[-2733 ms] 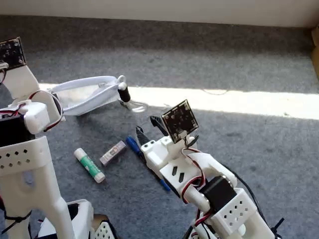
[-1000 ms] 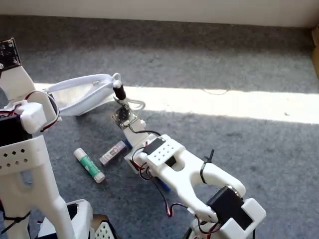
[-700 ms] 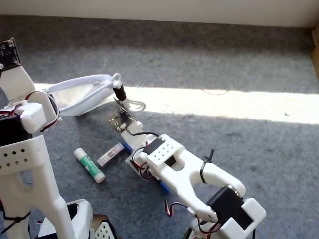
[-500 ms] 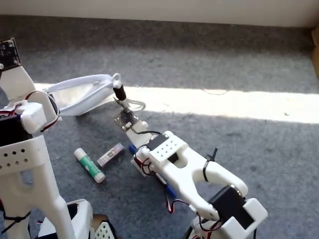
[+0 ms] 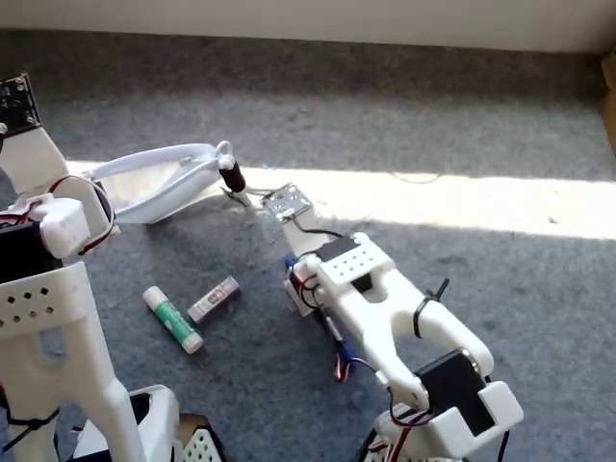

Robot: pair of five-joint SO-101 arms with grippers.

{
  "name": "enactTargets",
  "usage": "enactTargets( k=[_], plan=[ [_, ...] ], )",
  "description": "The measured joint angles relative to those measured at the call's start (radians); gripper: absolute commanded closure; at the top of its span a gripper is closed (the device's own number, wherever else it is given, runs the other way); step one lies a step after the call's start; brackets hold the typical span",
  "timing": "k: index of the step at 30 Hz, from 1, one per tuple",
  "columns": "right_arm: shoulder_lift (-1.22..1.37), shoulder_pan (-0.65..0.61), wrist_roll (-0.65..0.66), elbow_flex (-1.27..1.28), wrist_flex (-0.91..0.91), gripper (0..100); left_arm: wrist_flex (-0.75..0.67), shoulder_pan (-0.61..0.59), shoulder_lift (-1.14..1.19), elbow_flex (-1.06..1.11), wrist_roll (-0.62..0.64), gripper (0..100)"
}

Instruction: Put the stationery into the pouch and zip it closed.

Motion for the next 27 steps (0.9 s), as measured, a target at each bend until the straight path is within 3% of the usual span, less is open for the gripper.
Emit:
enactTargets(
  k=[15, 21, 27],
  plan=[
    [0.008, 0.161, 0.000, -0.081, 0.002, 98.4, 0.000, 0.000, 0.000, 0.000, 0.000, 99],
    [0.011, 0.158, 0.000, -0.089, 0.009, 85.0, 0.000, 0.000, 0.000, 0.000, 0.000, 99],
    [0.011, 0.160, 0.000, -0.146, 0.121, 83.2, 0.000, 0.000, 0.000, 0.000, 0.000, 99]
  ],
)
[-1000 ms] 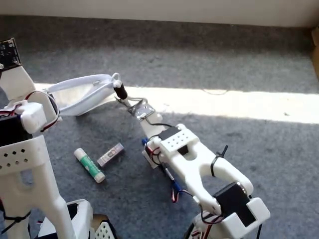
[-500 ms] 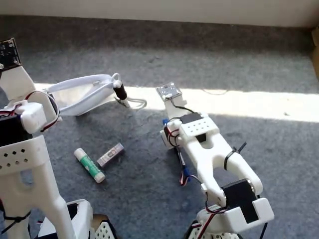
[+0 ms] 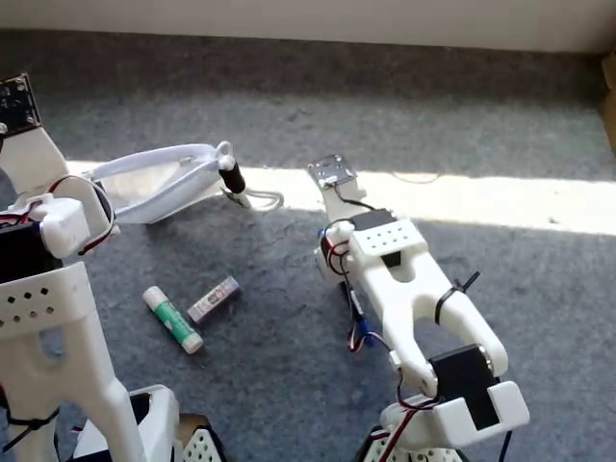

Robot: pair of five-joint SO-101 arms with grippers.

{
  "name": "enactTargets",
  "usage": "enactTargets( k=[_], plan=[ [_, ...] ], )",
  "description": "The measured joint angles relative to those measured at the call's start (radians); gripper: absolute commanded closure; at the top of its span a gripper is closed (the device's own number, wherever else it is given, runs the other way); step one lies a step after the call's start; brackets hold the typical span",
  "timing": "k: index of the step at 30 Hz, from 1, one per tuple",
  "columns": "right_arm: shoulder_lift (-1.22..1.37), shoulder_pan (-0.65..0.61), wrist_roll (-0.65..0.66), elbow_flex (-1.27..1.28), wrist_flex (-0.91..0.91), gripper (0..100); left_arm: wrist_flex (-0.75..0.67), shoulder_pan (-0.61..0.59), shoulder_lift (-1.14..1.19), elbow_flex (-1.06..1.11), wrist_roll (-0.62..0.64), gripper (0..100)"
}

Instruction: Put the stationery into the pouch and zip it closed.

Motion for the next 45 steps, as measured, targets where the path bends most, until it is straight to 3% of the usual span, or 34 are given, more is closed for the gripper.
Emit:
enactTargets(
  k=[16, 23, 34, 45],
  plan=[
    [0.005, -0.061, 0.000, -0.032, -0.087, 83.2, 0.000, 0.000, 0.000, 0.000, 0.000, 99],
    [0.183, -0.069, -0.002, -0.049, -0.095, 83.2, 0.000, 0.002, 0.000, 0.000, 0.000, 99],
    [0.190, -0.086, -0.002, -0.061, -0.095, 83.2, 0.000, 0.011, -0.002, 0.000, 0.000, 99],
    [0.192, -0.089, -0.002, -0.061, -0.123, 83.2, 0.000, 0.084, -0.006, 0.008, -0.002, 99]
  ],
)
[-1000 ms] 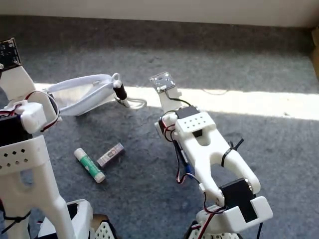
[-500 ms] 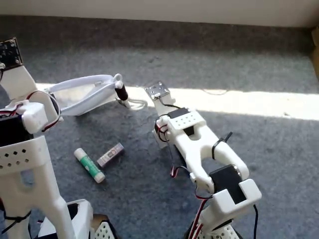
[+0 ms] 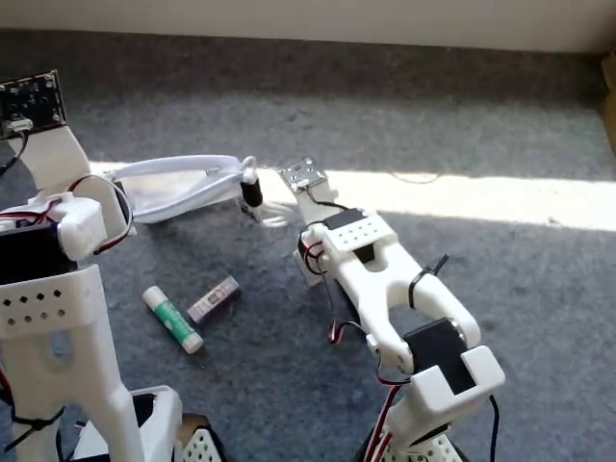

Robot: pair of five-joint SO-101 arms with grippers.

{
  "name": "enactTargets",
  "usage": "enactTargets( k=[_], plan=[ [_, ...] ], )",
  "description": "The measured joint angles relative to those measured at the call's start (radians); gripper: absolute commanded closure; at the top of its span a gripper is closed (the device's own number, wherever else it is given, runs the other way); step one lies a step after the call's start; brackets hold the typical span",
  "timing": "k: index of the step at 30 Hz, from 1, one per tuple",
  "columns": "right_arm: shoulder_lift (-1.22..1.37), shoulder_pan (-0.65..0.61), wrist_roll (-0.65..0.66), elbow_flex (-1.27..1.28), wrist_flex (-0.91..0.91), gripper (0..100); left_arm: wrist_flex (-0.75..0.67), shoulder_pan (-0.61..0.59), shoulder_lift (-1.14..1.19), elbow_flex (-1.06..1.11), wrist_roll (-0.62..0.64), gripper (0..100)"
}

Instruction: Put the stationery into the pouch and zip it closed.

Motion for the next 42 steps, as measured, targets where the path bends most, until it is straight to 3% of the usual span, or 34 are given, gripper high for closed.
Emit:
enactTargets(
  k=[7, 14, 27, 42],
  plan=[
    [0.002, 0.000, 0.000, 0.000, -0.003, 83.7, 0.000, 0.000, 0.000, 0.000, 0.000, 99],
    [0.002, 0.002, 0.000, -0.002, -0.005, 96.9, 0.000, 0.003, 0.000, 0.000, 0.000, 99],
    [-0.005, 0.002, 0.000, -0.011, 0.037, 97.6, -0.029, 0.003, -0.002, 0.026, 0.000, 99],
    [-0.236, -0.017, 0.000, 0.068, 0.063, 97.6, -0.032, 0.061, -0.002, 0.026, 0.000, 99]
  ],
)
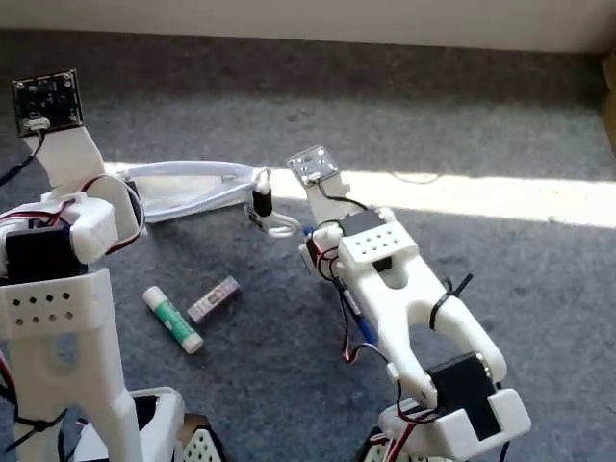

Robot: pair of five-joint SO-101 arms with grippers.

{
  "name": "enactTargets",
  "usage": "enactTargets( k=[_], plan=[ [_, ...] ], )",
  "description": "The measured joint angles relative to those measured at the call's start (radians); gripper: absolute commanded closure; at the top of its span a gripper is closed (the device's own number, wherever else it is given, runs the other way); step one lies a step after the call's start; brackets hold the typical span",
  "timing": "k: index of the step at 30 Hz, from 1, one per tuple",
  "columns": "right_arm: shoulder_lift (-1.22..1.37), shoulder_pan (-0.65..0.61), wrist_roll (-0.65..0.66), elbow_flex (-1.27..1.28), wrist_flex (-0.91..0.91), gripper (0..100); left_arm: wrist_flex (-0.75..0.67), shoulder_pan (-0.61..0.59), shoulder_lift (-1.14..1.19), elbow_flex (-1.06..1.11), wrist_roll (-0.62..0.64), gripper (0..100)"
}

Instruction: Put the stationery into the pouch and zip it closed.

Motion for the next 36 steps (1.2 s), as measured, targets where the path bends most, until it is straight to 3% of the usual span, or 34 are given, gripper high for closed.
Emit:
enactTargets(
  k=[21, 28, 36],
  plan=[
    [-0.546, 0.000, 0.000, 0.184, 0.064, 97.7, 0.000, 0.071, 0.000, 0.000, -0.002, 99],
    [-0.781, 0.000, -0.080, 0.193, 0.064, 97.7, 0.000, 0.095, 0.000, 0.000, -0.023, 99],
    [-0.996, -0.106, -0.121, 0.193, 0.064, 97.7, 0.000, 0.095, 0.000, 0.000, -0.023, 99]
  ],
)
